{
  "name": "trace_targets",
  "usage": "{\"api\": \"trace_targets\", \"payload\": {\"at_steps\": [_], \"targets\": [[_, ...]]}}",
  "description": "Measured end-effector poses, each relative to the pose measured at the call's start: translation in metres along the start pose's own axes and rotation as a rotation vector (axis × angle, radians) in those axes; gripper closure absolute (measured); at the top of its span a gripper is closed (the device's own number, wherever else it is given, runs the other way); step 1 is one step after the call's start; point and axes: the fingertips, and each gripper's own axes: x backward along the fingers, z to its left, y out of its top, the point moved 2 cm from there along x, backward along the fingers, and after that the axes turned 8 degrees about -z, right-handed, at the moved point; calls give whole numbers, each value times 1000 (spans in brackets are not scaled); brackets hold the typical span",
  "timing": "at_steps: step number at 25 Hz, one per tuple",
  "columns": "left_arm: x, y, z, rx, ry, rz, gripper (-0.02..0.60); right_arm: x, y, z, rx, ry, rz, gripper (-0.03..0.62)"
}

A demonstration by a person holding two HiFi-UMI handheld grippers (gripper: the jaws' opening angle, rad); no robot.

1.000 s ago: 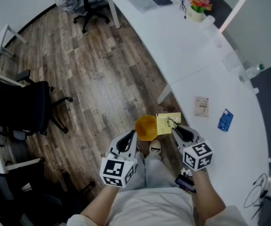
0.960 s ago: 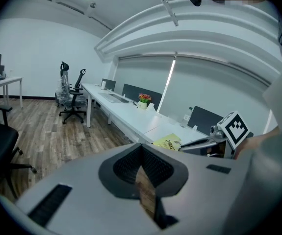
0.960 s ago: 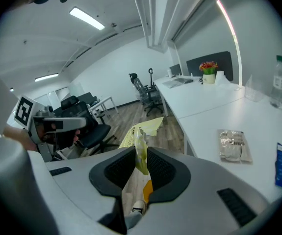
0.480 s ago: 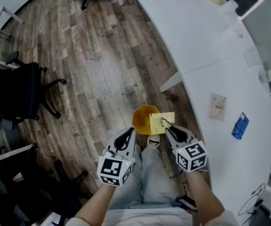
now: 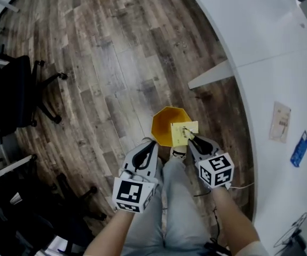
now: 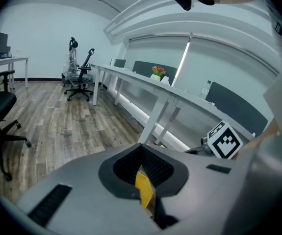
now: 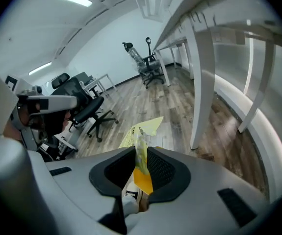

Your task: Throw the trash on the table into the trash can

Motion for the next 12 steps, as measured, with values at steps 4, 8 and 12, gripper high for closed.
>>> {"api": "trace_targets", "payload": {"at_steps": [4,8,12], "targets": [[-15,-29,15,17,3,2,581,-38,-43,-13,-9,-3,36,500],[-28,-58,33,25,10,11,581,-71,-78,-24,-10,-5,66,500],[-37,-83,50,40,26,14,581,-105,-106,-38,-9,-16,90,500]]}}
